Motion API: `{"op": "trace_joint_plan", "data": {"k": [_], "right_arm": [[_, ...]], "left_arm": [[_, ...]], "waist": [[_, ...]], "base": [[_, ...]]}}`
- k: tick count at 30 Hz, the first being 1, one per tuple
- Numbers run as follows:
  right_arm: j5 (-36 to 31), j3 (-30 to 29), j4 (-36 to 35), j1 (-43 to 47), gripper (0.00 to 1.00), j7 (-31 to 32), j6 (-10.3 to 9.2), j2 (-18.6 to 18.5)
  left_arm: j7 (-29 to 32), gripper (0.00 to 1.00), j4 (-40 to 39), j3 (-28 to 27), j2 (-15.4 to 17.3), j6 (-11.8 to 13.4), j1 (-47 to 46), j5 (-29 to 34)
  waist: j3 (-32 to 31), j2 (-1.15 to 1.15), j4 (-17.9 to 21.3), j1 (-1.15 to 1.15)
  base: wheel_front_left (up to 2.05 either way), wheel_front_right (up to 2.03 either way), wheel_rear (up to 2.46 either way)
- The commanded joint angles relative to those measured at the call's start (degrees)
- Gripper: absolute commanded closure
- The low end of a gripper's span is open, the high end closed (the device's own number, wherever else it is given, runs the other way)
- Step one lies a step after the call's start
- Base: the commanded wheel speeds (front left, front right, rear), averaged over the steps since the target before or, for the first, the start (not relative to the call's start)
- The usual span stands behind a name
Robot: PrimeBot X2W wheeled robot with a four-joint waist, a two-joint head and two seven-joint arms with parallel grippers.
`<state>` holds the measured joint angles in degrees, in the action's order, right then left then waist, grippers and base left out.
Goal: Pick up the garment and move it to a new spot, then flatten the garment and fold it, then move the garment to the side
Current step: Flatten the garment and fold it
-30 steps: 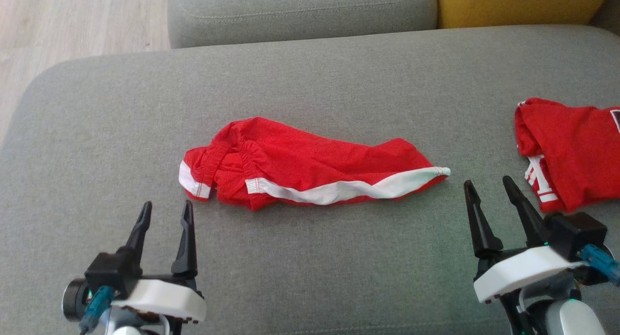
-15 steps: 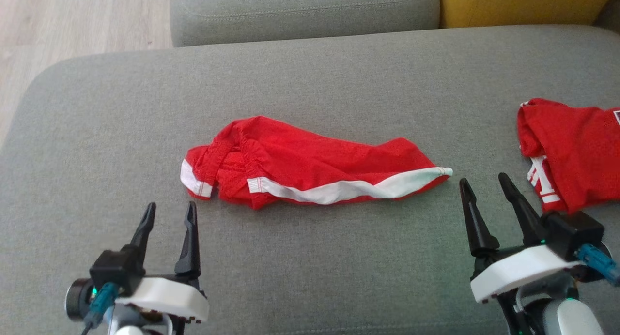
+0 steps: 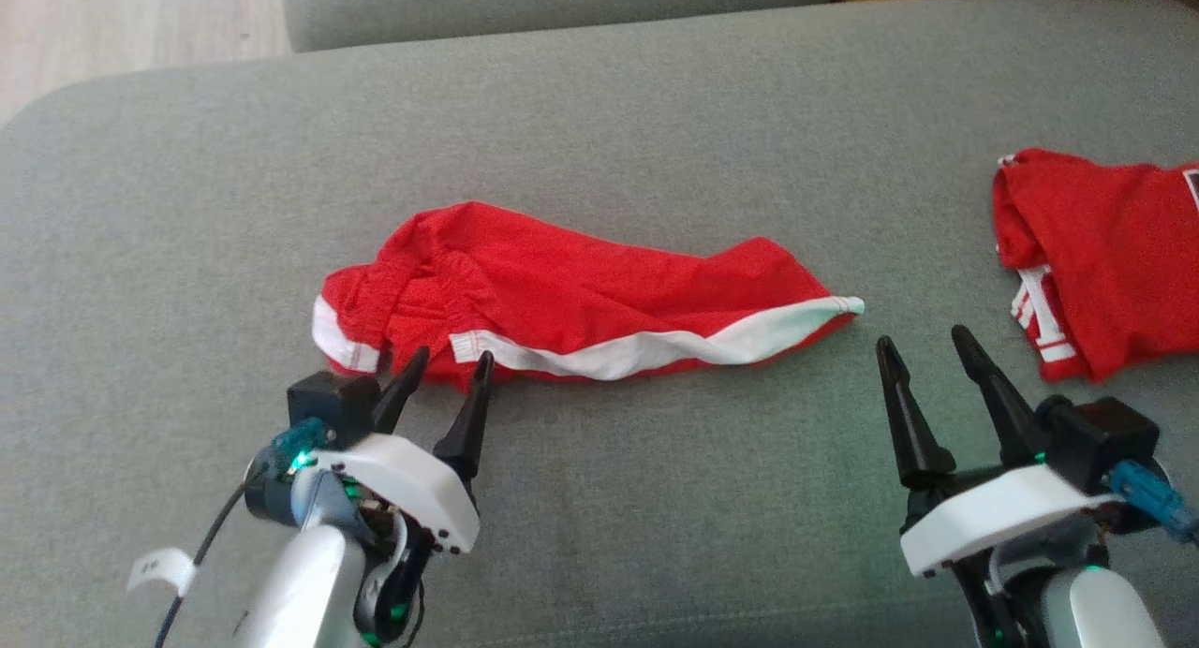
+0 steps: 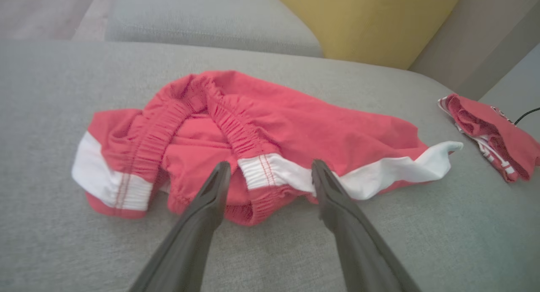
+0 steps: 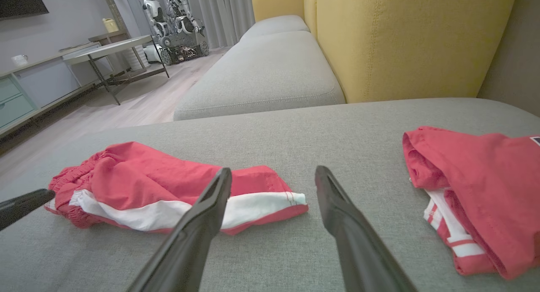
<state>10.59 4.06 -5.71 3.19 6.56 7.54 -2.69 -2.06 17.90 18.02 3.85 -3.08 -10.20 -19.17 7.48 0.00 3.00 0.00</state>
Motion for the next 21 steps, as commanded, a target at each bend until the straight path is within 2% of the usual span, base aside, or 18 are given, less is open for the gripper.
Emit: {"op": "trace_joint_plan", "data": {"k": [1, 12, 13, 14, 15, 19, 20, 21], "right_arm": [[0.3, 1.4, -1.9, -2.7, 0.0, 0.0, -0.05, -0.8], [1.5, 0.9, -1.3, -3.5, 0.0, 0.0, -0.05, -0.7], [1.6, 0.8, -1.2, -3.6, 0.0, -0.1, -0.05, -0.7], [1.6, 0.8, -1.2, -3.8, 0.0, -0.1, -0.05, -0.7], [1.6, 0.7, -1.1, -3.9, 0.0, -0.1, -0.05, -0.7], [1.6, -0.3, -0.2, -4.1, 0.0, -0.3, -0.05, -0.7], [1.5, -0.6, 0.1, -4.2, 0.0, -0.3, -0.05, -0.8], [1.4, -0.8, 0.5, -4.4, 0.0, -0.4, -0.05, -1.0]], "left_arm": [[0.0, 0.0, -1.0, -1.6, 0.2, -0.2, -3.0, -0.4], [-0.5, 0.0, 8.3, -0.8, -0.3, -1.8, -8.9, -3.7], [-0.8, 0.16, 8.5, -0.7, -0.3, -1.9, -9.2, -3.7], [-1.1, 0.42, 8.6, -0.5, -0.3, -1.9, -9.4, -3.5], [-1.3, 0.56, 8.6, -0.4, -0.2, -1.9, -9.6, -3.4], [-2.1, 0.8, 7.4, 0.3, 0.4, -1.2, -9.6, -2.2], [-2.2, 0.88, 6.8, 0.5, 0.6, -1.0, -9.4, -1.9], [-2.2, 0.9, 6.2, 0.7, 0.7, -0.7, -9.3, -1.5]], "waist": [[0.6, 0.0, 0.7, 0.0], [2.7, 0.0, 2.2, 0.0], [2.8, 0.0, 2.2, 0.0], [3.0, 0.0, 2.3, 0.0], [3.1, 0.0, 2.2, 0.0], [3.2, 0.0, 1.8, 0.0], [3.2, 0.0, 1.6, 0.0], [3.2, 0.0, 1.4, 0.0]], "base": [[0.0, 0.0, 0.0], [0.0, 0.0, 0.0], [0.0, 0.0, 0.0], [0.0, 0.0, 0.0], [0.0, 0.0, 0.0], [0.0, 0.0, 0.0], [0.0, 0.0, 0.0], [0.0, 0.0, 0.0]]}}
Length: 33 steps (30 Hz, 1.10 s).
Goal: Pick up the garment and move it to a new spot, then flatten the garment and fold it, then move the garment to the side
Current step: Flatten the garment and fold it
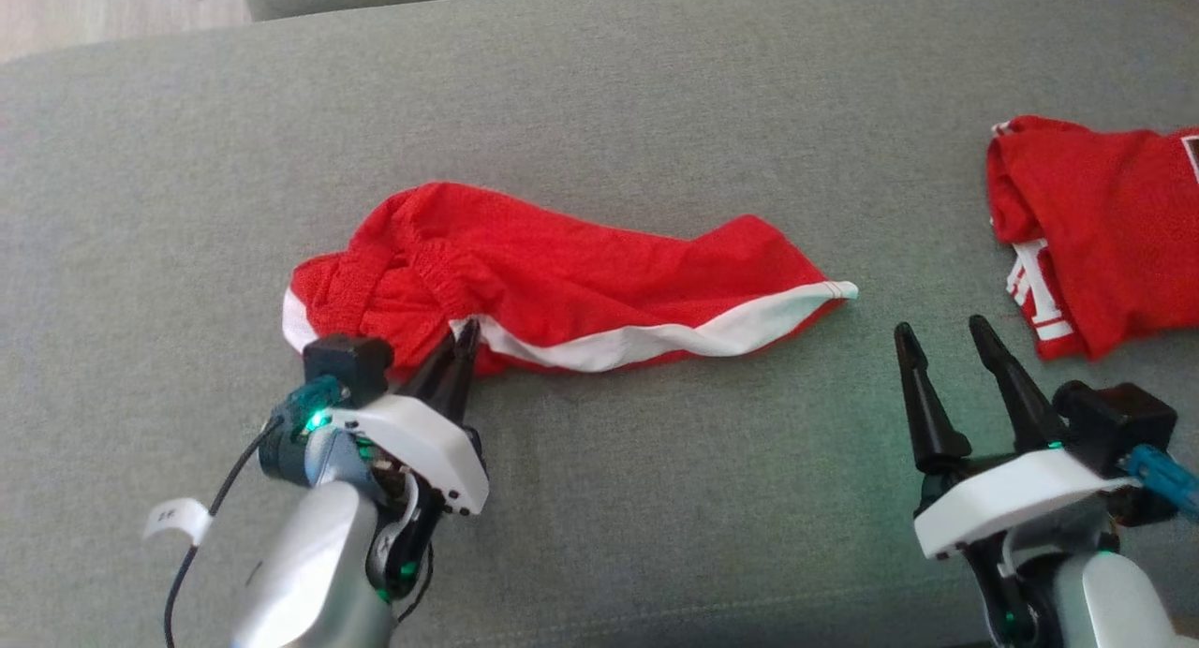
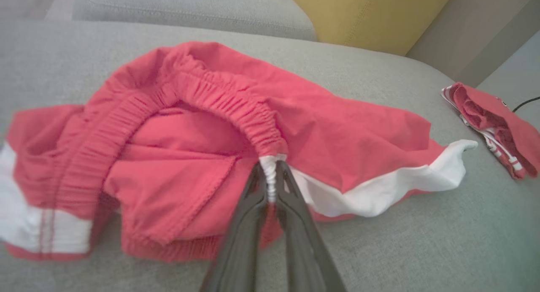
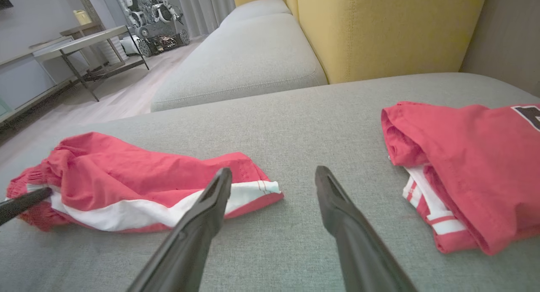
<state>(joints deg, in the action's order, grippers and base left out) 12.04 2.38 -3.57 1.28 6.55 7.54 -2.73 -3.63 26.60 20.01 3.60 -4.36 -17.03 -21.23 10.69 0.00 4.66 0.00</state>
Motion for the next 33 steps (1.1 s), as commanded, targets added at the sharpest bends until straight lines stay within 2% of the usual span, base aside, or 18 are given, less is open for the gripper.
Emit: {"op": "trace_joint_plan", "data": {"k": [1, 4, 11, 20, 21, 23, 28, 33], "right_arm": [[-0.3, 0.7, -1.1, -2.9, 0.0, -0.4, -0.05, -1.2], [-0.6, 0.8, 1.4, -4.3, 0.0, -0.5, -0.05, -2.3], [0.1, 3.2, 11.9, -10.0, 0.0, -1.5, -0.05, -4.8], [1.7, 6.2, 24.6, -16.9, 0.0, -2.9, -0.05, -5.5], [2.0, 6.6, 25.8, -17.5, 0.42, -3.0, -0.05, -5.7], [2.7, 7.4, 27.5, -18.5, 1.0, -3.7, -0.05, -5.9], [4.0, 7.9, 28.4, -19.4, 1.0, -5.4, -0.05, -6.4], [4.1, 7.8, 24.6, -19.3, 1.0, -7.0, -0.05, -7.3]], "left_arm": [[-0.5, 0.93, -3.2, -1.0, 1.1, 0.8, -2.3, 0.9], [-0.1, 1.0, -5.1, -0.4, 1.4, 1.4, -1.8, 1.6], [0.6, 1.0, -8.1, 0.9, 1.5, 1.8, -2.0, 2.1], [0.2, 1.0, -9.1, 2.3, 1.4, 1.7, -2.6, 2.7], [0.1, 1.0, -9.2, 2.5, 1.5, 1.7, -2.7, 2.8], [-0.2, 1.0, -9.6, 2.6, 1.6, 1.7, -2.8, 2.9], [-1.1, 1.0, -10.9, 2.4, 2.4, 2.3, -2.4, 3.1], [-1.5, 1.0, -13.7, 1.7, 4.0, 3.4, -1.7, 3.6]], "waist": [[0.0, 0.0, -0.5, 0.0], [0.2, 0.0, -1.2, 0.0], [1.5, 0.0, -3.1, 0.0], [3.1, 0.0, -4.2, 0.0], [3.2, 0.0, -4.3, 0.0], [3.3, 0.0, -4.5, 0.0], [2.9, 0.0, -4.4, 0.0], [1.7, 0.0, -3.8, 0.0]], "base": [[0.0, 0.0, 0.0], [0.0, 0.0, 0.0], [0.0, 0.0, 0.0], [0.0, 0.0, 0.0], [0.0, 0.0, 0.0], [0.0, 0.0, 0.0], [0.0, 0.0, 0.0], [0.0, 0.0, 0.0]]}}
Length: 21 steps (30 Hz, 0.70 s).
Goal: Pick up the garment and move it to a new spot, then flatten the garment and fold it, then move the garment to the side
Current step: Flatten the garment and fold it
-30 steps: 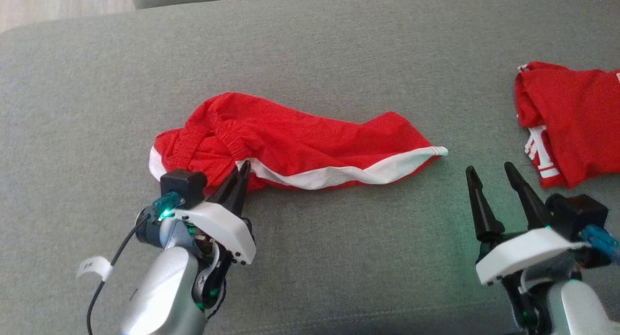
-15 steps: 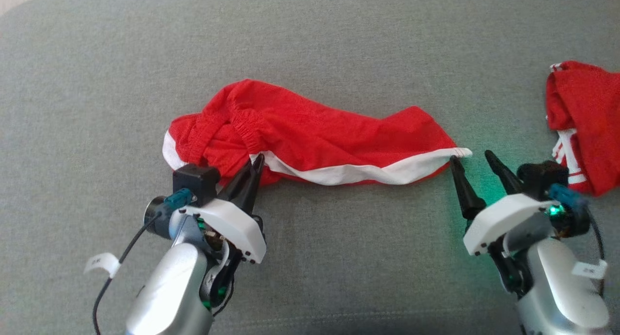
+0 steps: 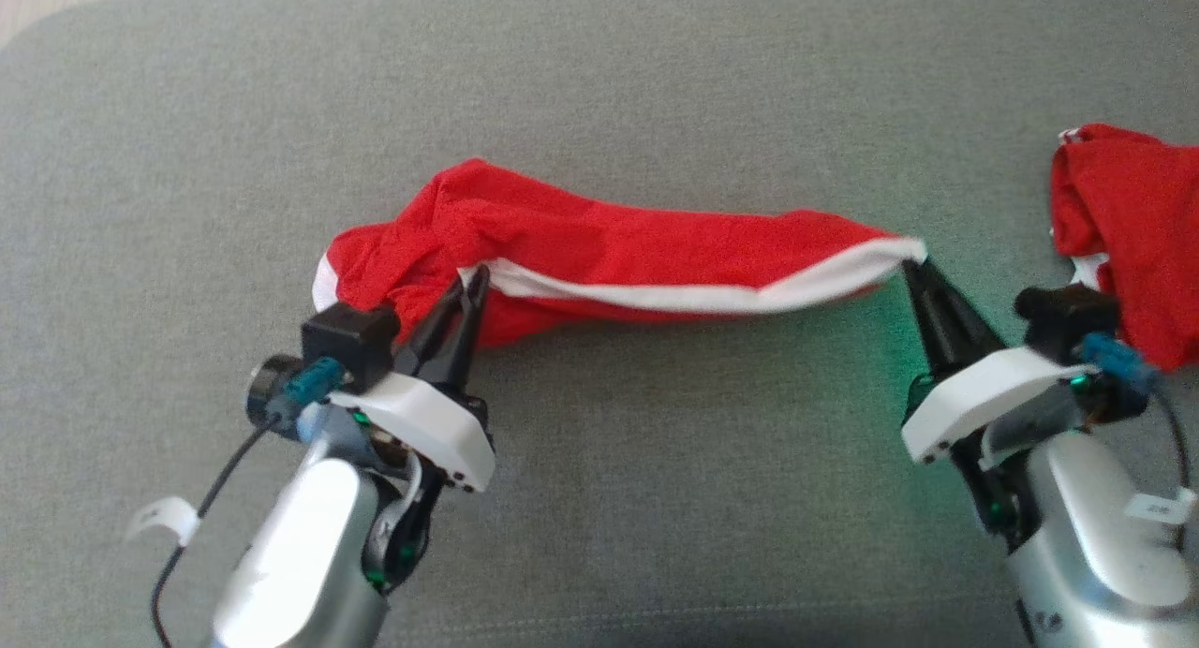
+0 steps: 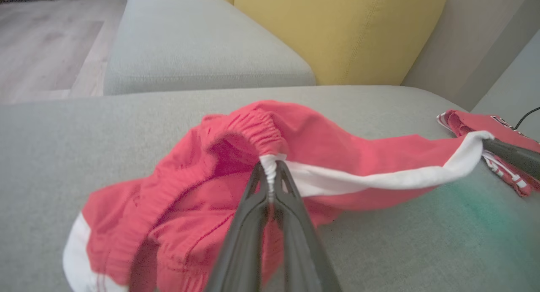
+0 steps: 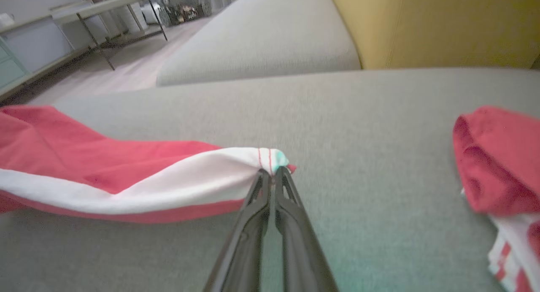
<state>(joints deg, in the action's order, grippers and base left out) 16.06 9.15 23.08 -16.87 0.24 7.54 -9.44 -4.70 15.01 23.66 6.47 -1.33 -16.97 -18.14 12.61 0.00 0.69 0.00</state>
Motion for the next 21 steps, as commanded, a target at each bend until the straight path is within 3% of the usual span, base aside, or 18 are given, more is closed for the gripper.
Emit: {"op": "trace_joint_plan", "data": {"k": [1, 9, 16, 21], "right_arm": [[0.1, 0.6, -3.4, -1.1, 1.0, -0.8, -0.05, -0.8], [-1.2, -3.5, -19.4, -1.7, 1.0, 0.8, -0.05, -2.8], [-4.0, -7.6, -35.2, -5.0, 1.0, 4.5, -0.05, -4.1], [-4.7, -9.3, -42.6, -7.8, 1.0, 7.9, -0.05, -5.1]], "left_arm": [[-0.3, 1.0, -3.0, -2.1, 1.6, 0.5, -1.8, 0.7], [3.5, 1.0, -12.9, -2.7, 5.7, 1.5, -4.7, 3.1], [6.2, 1.0, -22.1, -5.3, 7.5, 2.4, -10.1, 3.3], [8.2, 1.0, -26.7, -6.7, 8.5, 2.6, -13.3, 2.9]], "waist": [[-0.6, 0.0, 0.2, 0.0], [-3.5, 0.0, 0.4, 0.0], [-6.5, 0.0, 0.5, 0.0], [-8.2, 0.0, 1.0, 0.0]], "base": [[0.0, 0.0, 0.0], [0.0, 0.0, 0.0], [0.0, 0.0, 0.0], [0.0, 0.0, 0.0]]}}
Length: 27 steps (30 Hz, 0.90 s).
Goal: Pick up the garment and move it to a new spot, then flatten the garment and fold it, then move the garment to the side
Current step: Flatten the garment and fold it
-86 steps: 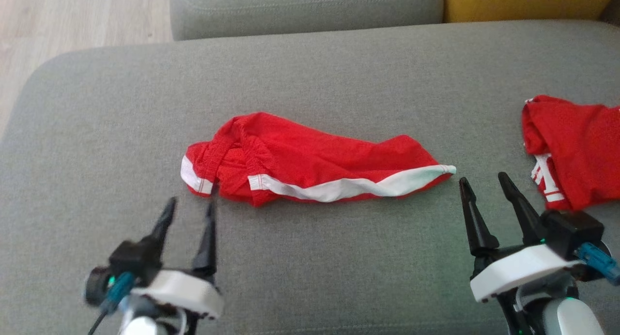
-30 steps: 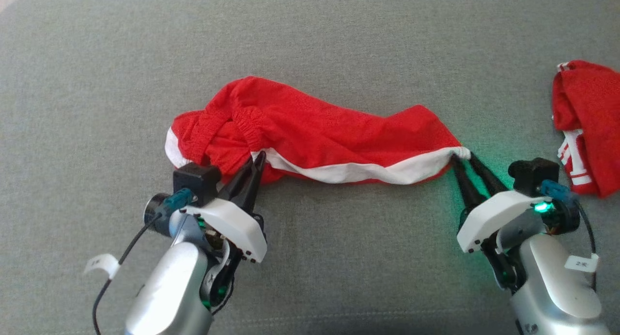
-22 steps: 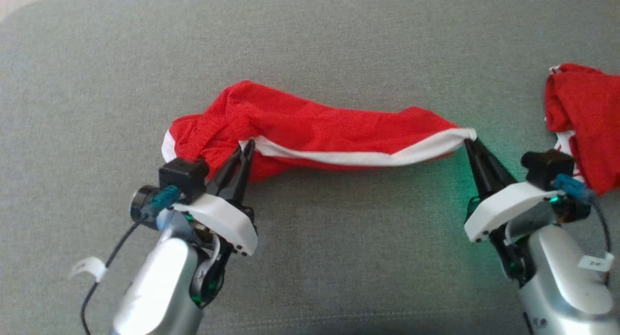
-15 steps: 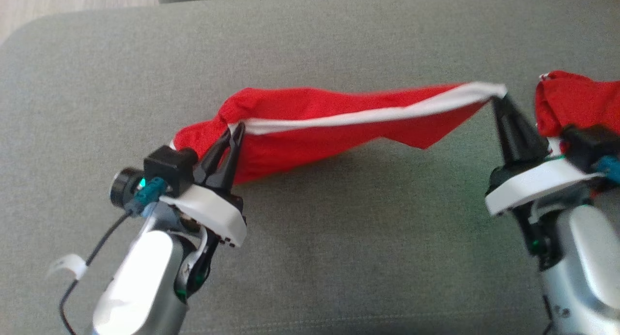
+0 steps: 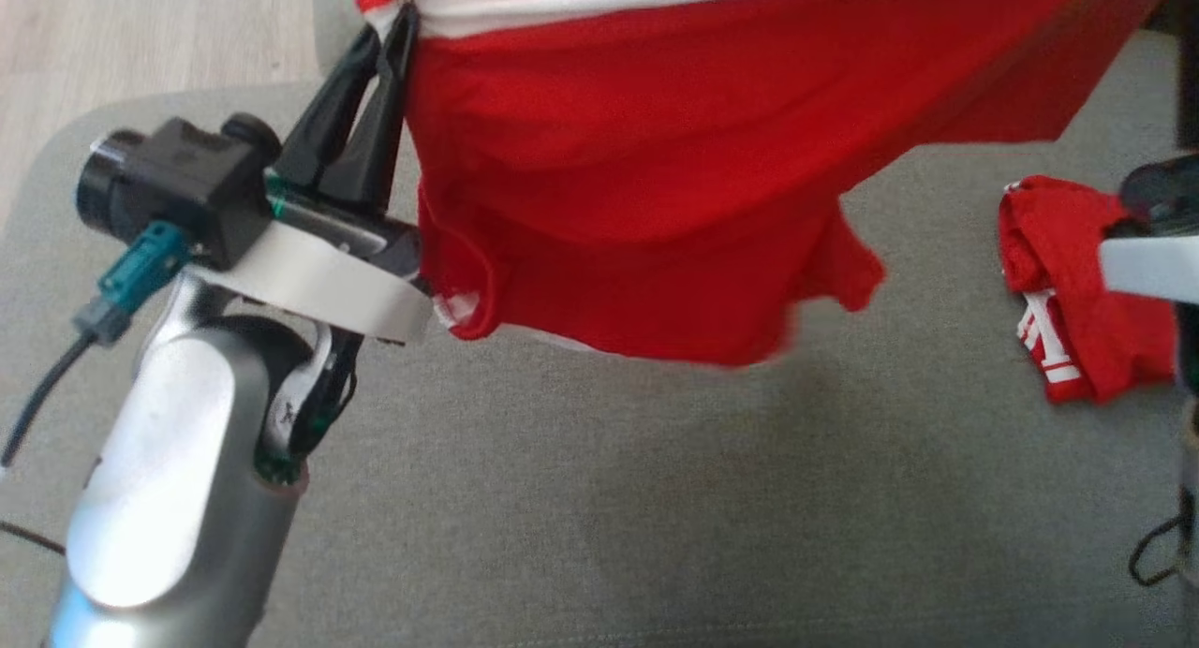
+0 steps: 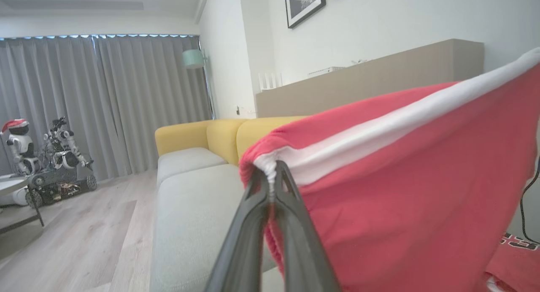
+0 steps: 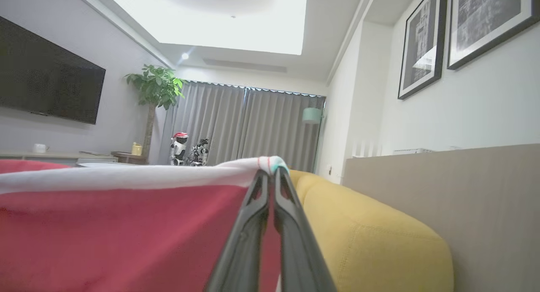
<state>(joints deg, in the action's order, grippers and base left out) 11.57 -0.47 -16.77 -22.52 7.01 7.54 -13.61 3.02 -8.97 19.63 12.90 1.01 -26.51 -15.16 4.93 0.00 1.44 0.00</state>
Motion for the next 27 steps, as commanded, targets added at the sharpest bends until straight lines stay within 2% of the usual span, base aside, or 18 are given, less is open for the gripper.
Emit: {"op": "trace_joint_plan", "data": {"k": [1, 8, 13, 21, 27], "right_arm": [[-0.2, 0.0, -3.6, -2.5, 1.0, 1.8, -0.05, -1.0], [1.0, -0.9, -4.3, -3.4, 1.0, 4.7, -0.05, -0.6], [3.3, -0.4, -0.6, -6.7, 1.0, 5.3, -0.05, -0.1], [6.7, 2.7, 19.1, -26.4, 1.0, 2.6, -0.05, 0.5], [6.8, 6.4, 37.5, -42.5, 1.0, -2.8, -0.05, 3.0]], "left_arm": [[0.8, 1.0, -3.3, -2.8, 2.2, 0.3, -4.1, -0.2], [1.3, 1.0, -4.7, -3.3, 2.0, 1.0, -4.7, -0.7], [0.7, 1.0, -2.3, -3.1, 1.0, 0.9, -7.7, -1.1], [-4.7, 1.0, 15.1, -3.1, -3.5, -1.2, -25.6, -2.0], [-12.7, 1.0, 34.0, -3.9, -6.3, -2.1, -39.8, -1.8]], "waist": [[-0.7, 0.0, 0.3, 0.0], [-0.6, 0.0, 0.7, 0.0], [1.8, 0.0, 0.9, 0.0], [7.5, 0.0, 0.4, 0.0], [10.1, 0.0, 0.4, 0.0]], "base": [[0.0, 0.0, 0.0], [0.0, 0.0, 0.0], [0.0, 0.0, 0.0], [0.0, 0.0, 0.0], [0.0, 0.0, 0.0]]}}
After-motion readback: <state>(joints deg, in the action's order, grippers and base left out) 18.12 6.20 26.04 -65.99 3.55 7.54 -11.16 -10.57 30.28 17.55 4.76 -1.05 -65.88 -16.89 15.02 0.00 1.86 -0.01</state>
